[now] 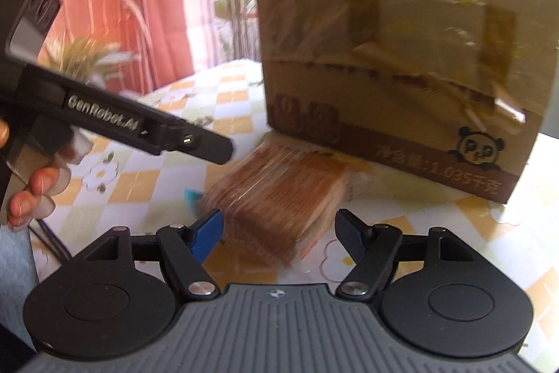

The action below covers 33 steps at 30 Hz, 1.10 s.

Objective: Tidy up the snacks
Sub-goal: 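Move both grippers back to the orange printed packet on the table, then grasp the orange printed packet with both grippers together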

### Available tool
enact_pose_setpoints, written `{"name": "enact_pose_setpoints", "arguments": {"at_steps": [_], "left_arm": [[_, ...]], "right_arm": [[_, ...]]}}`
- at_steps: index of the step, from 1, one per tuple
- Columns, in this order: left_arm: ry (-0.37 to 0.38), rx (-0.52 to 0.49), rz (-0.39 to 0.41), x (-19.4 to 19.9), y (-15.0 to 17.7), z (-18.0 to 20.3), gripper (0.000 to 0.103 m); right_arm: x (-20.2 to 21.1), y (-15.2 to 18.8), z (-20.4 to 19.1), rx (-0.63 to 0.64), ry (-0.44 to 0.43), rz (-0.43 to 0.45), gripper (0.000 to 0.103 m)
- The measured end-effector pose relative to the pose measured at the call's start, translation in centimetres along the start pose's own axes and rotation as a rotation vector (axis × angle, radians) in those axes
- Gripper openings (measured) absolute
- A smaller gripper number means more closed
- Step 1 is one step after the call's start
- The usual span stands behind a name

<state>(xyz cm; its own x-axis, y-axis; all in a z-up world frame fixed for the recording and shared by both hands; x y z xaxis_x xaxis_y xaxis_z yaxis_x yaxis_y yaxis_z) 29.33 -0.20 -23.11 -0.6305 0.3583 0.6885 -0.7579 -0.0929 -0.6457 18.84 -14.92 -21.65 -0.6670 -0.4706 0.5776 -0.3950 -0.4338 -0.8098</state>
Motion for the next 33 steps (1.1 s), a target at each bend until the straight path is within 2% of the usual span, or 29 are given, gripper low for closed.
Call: {"name": "enact_pose_setpoints", "arguments": {"at_steps": [3, 6, 8, 11, 13, 17, 24, 33], "left_arm": [[0.019, -0.005, -0.031, -1.0, 0.8, 0.6, 0.066], [0.055, 0.027, -0.047, -1.6, 1.5, 1.1, 0.064], [0.090, 0.051, -0.060, -1.9, 1.9, 1.4, 0.056], [0.099, 0.053, -0.056, -1.8, 2.5, 2.2, 0.055], [0.103, 0.052, -0.051, -1.7, 2.7, 2.6, 0.055], [0.103, 0.036, -0.040, -0.9, 2.6, 3.4, 0.053], [0.139, -0.029, 0.065, 2.7, -1.3, 6.2, 0.052], [0.201, -0.096, 0.249, 8.5, -8.6, 11.3, 0.052]], "right_arm": [[-0.1, 0.3, -0.1, -0.009, -0.005, 0.005, 0.073], [-0.3, 0.4, 0.1, -0.021, -0.012, 0.009, 0.073], [-0.3, 0.4, 0.1, -0.014, -0.007, 0.005, 0.074], [-0.2, 0.3, 0.0, -0.002, -0.005, 0.004, 0.073], [-0.1, 0.2, -0.1, -0.002, -0.016, 0.008, 0.066], [0.3, 0.1, 0.0, -0.002, -0.009, 0.006, 0.064], [3.4, -2.9, 1.4, 0.004, 0.037, 0.109, 0.063], [9.2, -10.6, 4.8, 0.077, 0.122, 0.256, 0.063]]}}
Point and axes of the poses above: each gripper's, at about its wrist camera, not at the fingertips, and x roughly against the way its jaws point, z to its right, y to its underside, the point moved 7 cm from there along -x, roughly the way its jaws point, and after that the axes turned 13 degrees about x, right-handed, at the moved point
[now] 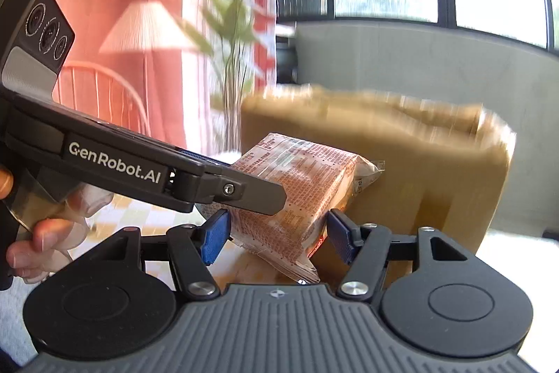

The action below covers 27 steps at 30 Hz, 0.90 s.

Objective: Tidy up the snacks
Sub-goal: 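Carry the orange packet into the box and open both grippers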

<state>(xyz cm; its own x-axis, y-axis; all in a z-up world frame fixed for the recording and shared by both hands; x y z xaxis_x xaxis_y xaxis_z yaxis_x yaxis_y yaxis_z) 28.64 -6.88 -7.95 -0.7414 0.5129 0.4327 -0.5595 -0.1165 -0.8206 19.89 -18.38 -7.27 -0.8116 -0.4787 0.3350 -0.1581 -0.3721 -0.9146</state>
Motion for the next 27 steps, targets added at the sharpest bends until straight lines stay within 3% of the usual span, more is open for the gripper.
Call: {"name": "enact_pose_setpoints", "arguments": {"at_steps": [5, 9, 15, 25, 26, 27], "left_arm": [[0.005, -0.051, 0.060, -0.4, -3.8, 2.3, 0.052], [-0.033, -0.108, 0.050, -3.6, -6.4, 2.9, 0.053], [-0.037, -0.037, 0.026, -7.5, -10.1, 1.3, 0.053], [-0.103, 0.001, -0.010, -10.5, -9.4, -0.3, 0.053], [-0.113, -0.008, -0.003, -10.2, -9.6, -0.8, 0.057], [-0.129, -0.021, 0.001, -10.0, -9.6, -0.9, 0.065]], "right_arm": [[0.3, -3.7, 2.7, 0.043, 0.022, 0.050, 0.063], [-2.5, -5.5, 5.7, 0.063, 0.032, 0.041, 0.063], [-6.7, -6.2, 10.4, 0.008, 0.031, 0.041, 0.063], [-10.3, -5.2, 11.9, -0.002, 0.035, -0.043, 0.065], [-10.2, -5.0, 12.0, -0.006, 0.039, -0.051, 0.066], [-10.1, -4.8, 12.0, -0.009, 0.040, -0.057, 0.074]]}}
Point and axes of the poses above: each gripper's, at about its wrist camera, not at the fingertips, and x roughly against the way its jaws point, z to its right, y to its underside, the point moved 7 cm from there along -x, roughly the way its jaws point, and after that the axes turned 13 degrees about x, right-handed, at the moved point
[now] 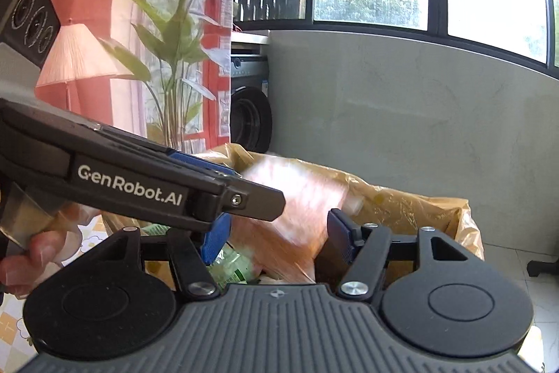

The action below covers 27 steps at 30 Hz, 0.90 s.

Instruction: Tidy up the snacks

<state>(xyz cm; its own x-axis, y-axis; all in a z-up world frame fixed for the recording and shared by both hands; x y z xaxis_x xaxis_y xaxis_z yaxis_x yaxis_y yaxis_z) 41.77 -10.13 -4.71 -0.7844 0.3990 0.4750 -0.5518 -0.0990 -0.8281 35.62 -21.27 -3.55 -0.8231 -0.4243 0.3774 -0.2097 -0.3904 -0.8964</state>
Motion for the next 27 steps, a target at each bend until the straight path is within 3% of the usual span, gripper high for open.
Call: {"name": "enact_pose_setpoints", "arguments": {"at_steps": [1, 3, 6, 12, 18, 21, 27], "left_arm": [[-0.015, -0.009, 0.007, 0.4, -0.1, -0.1, 0.070], [-0.039, -0.009, 0.035, 1.4, -0.5, -0.5, 0.082], [-0.067, -0.013, 0.067, 3.0, -1.1, -0.9, 0.087], [-0.124, -0.056, 0.121, 7.3, -2.2, -0.9, 0.091], [-0.210, -0.108, 0.191, 12.7, -2.4, -0.2, 0.092], [-0.201, -0.147, 0.224, 16.0, -2.1, 0.6, 0.092], [-0.164, -0.109, 0.280, 21.9, -1.9, 1.3, 0.092]], "right_arm": [[0.1, 0.1, 0.1, -0.003, 0.005, -0.003, 0.081], [0.6, 0.3, 0.2, -0.003, 0.021, -0.005, 0.084], [1.5, 0.1, 0.4, -0.015, 0.051, -0.012, 0.090], [4.8, -1.0, 1.1, -0.077, 0.147, 0.038, 0.101], [9.3, -1.8, 0.9, -0.177, 0.223, 0.031, 0.102], [11.8, -2.1, 0.0, -0.185, 0.247, 0.019, 0.102], [16.2, -3.3, -1.1, -0.238, 0.282, -0.036, 0.103]]}}
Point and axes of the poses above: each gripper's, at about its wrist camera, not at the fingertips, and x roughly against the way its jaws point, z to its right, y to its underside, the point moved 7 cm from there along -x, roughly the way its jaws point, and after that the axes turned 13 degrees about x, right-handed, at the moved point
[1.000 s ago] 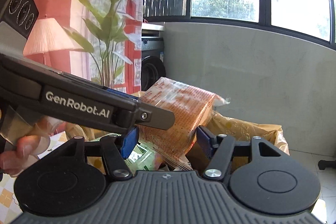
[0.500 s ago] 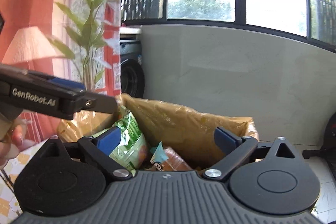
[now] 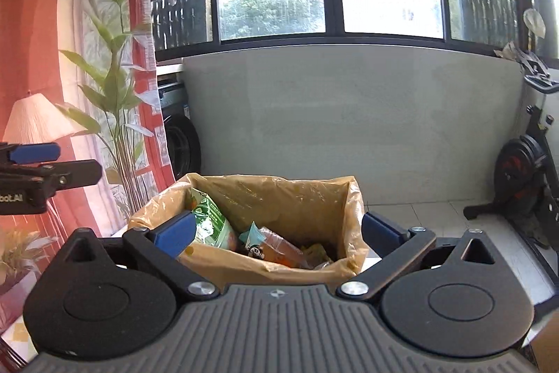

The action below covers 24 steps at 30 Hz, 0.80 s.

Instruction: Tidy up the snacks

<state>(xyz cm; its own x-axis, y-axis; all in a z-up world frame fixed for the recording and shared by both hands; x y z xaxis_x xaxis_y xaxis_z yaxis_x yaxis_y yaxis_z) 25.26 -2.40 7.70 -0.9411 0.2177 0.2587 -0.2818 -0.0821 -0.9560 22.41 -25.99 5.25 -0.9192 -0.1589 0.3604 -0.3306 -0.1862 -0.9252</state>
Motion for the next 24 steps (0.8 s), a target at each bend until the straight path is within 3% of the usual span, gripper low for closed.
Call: {"name": "enact_pose_setpoints", "arguments": {"at_steps": [6, 13, 24], "left_arm": [[-0.044, -0.006, 0.064, 5.0, -0.9, 0.4, 0.092], [-0.068, -0.013, 0.067, 8.4, -1.3, 1.4, 0.092], [-0.062, 0.028, 0.026, 9.1, 0.5, 1.1, 0.092]], "right_arm": [[4.7, -1.4, -0.9, -0.029, 0.033, 0.070, 0.103], [7.5, -1.0, -2.7, -0.074, 0.025, 0.098, 0.103], [9.0, -0.3, -3.3, -0.044, 0.075, 0.071, 0.103]]}}
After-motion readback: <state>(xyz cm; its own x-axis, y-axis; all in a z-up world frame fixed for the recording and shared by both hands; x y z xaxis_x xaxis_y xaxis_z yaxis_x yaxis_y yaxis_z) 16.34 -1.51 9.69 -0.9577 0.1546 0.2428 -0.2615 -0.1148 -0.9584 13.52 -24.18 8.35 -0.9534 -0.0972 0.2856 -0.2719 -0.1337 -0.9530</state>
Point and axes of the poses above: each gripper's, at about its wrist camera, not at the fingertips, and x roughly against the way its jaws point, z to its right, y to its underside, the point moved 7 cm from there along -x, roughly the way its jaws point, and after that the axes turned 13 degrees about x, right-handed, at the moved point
